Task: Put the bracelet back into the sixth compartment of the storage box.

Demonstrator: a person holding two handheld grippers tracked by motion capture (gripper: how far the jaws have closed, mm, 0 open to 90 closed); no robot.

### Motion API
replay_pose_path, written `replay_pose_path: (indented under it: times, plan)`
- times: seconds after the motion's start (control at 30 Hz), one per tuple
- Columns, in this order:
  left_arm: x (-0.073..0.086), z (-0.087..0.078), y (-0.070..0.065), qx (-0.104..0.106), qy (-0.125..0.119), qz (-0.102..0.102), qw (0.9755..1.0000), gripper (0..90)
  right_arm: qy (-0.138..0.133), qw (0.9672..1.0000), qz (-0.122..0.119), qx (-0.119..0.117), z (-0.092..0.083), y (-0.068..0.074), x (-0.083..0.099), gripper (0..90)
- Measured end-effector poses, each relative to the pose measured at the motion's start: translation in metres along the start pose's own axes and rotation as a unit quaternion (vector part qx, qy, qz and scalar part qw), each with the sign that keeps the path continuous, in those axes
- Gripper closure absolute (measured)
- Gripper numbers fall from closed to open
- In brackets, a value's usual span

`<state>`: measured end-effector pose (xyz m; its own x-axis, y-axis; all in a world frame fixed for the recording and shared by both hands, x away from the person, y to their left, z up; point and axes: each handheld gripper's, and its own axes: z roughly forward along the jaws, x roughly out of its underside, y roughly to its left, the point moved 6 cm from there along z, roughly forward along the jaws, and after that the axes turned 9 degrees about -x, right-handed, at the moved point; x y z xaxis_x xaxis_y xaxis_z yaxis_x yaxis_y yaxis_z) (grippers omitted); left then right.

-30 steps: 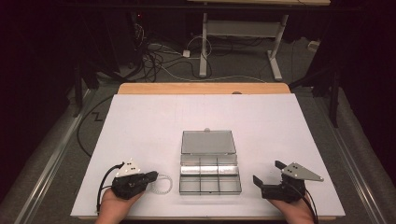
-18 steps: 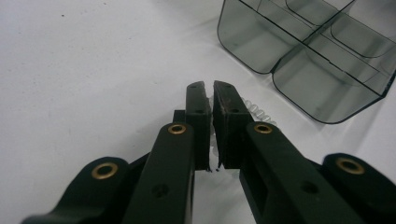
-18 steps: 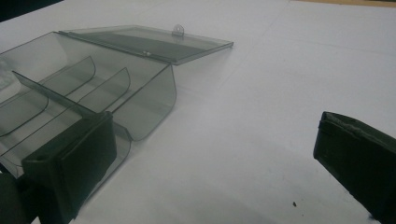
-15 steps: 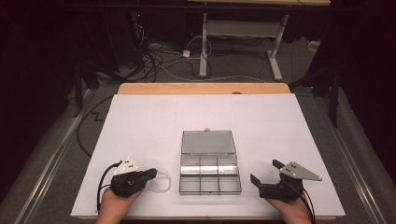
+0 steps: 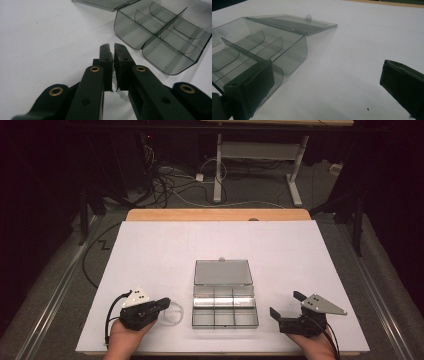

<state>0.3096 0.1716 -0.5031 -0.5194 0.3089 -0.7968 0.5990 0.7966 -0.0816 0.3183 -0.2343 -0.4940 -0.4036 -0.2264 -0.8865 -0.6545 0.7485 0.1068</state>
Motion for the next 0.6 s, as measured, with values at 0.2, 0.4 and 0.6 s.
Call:
replay_pose_path:
  times: [0.2,0.4,0.6]
  plan:
    - [-0.010,-0.005,-0.003,0.003,-0.019,0.005,0.9998,83.7,0.001,1.0000,-0.006,0.005,-0.003,0.002,0.000,0.9]
    - [-0.014,-0.007,-0.001,0.005,-0.029,0.004,0.9996,83.8,0.009,0.9999,-0.004,0.006,0.001,0.001,0.003,0.9]
    - [-0.018,-0.009,-0.001,0.002,-0.034,0.005,0.9994,83.8,0.012,0.9999,-0.001,0.008,0.001,-0.001,0.005,0.9]
